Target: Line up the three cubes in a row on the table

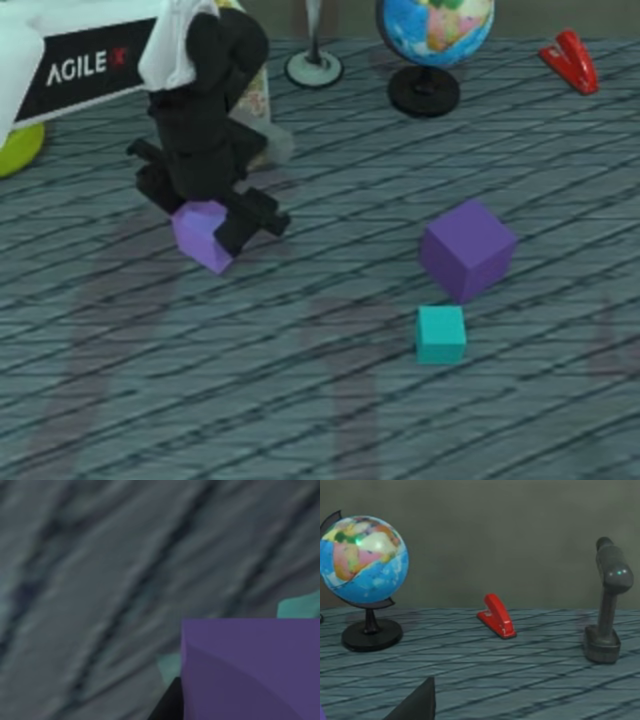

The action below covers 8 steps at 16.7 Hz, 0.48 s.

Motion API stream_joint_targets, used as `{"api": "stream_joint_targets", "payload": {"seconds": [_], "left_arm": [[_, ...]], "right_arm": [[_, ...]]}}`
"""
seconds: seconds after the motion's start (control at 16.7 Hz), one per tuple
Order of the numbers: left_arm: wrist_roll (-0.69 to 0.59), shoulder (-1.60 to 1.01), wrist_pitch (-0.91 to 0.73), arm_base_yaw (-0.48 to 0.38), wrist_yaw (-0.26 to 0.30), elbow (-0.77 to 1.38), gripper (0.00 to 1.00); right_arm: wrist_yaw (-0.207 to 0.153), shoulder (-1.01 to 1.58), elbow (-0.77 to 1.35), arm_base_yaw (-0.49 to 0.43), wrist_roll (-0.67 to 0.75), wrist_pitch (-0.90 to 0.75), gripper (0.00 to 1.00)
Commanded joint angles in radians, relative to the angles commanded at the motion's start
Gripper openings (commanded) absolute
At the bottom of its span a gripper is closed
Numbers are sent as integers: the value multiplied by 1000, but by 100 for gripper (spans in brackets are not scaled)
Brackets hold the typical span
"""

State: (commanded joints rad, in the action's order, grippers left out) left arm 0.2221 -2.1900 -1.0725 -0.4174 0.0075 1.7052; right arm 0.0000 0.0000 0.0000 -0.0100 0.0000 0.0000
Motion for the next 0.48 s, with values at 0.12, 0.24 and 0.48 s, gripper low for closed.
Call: {"api": "stream_joint_targets", "payload": {"seconds": [0.12,0.24,0.48], "left_arm": [[-1,21,-63,5,0,41,0],[-1,33,-84,7,0,58,0],[-1,29,-82,1,-1,56,0]], "right_arm": [[0,0,0,0,0,0,100],[0,0,0,0,0,0,100],[0,0,0,0,0,0,100]]}}
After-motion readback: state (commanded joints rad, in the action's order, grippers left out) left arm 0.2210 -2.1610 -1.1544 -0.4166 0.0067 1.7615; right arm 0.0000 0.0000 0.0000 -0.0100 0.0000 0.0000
